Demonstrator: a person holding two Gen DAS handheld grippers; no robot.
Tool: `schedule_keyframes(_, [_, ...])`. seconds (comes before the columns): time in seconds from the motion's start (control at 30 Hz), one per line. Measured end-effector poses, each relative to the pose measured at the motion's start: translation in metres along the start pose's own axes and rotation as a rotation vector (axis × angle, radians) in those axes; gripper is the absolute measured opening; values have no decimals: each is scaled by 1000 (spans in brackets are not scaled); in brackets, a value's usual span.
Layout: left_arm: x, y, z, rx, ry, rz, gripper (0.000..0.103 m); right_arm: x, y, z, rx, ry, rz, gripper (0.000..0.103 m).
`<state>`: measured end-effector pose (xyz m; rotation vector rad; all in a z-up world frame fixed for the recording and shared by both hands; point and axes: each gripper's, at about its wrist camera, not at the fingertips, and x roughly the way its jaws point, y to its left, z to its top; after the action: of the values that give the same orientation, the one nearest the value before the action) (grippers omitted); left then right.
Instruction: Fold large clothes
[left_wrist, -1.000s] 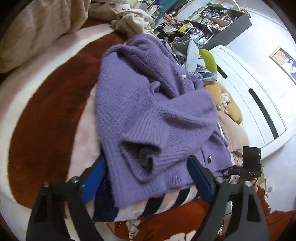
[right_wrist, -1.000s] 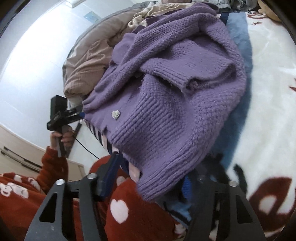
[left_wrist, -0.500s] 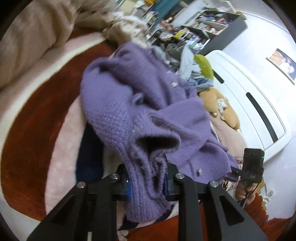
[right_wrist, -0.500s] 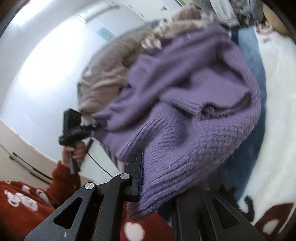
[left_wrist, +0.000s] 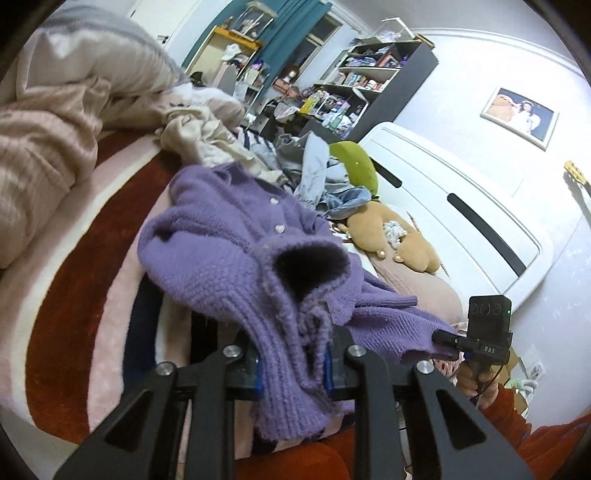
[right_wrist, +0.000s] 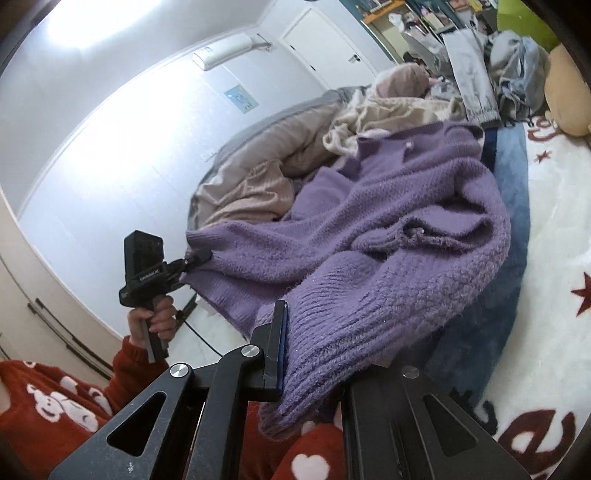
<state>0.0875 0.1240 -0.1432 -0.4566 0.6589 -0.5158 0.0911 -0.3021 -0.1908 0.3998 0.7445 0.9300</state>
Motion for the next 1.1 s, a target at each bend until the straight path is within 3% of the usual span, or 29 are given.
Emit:
schedule_keyframes(0.63, [-127, -76, -26, 91, -151, -43, 19, -88, 103, -28, -170, -121, -18, 3])
schedule_keyframes(0.87, [-115, -67, -13, 70, -140, 10, 19, -82, 85, -10, -136, -124, -60, 3])
schedule_keyframes(1.1, [-65, -43, 28, 72, -109, 98, 20, -53, 44, 43, -97, -119, -91, 3])
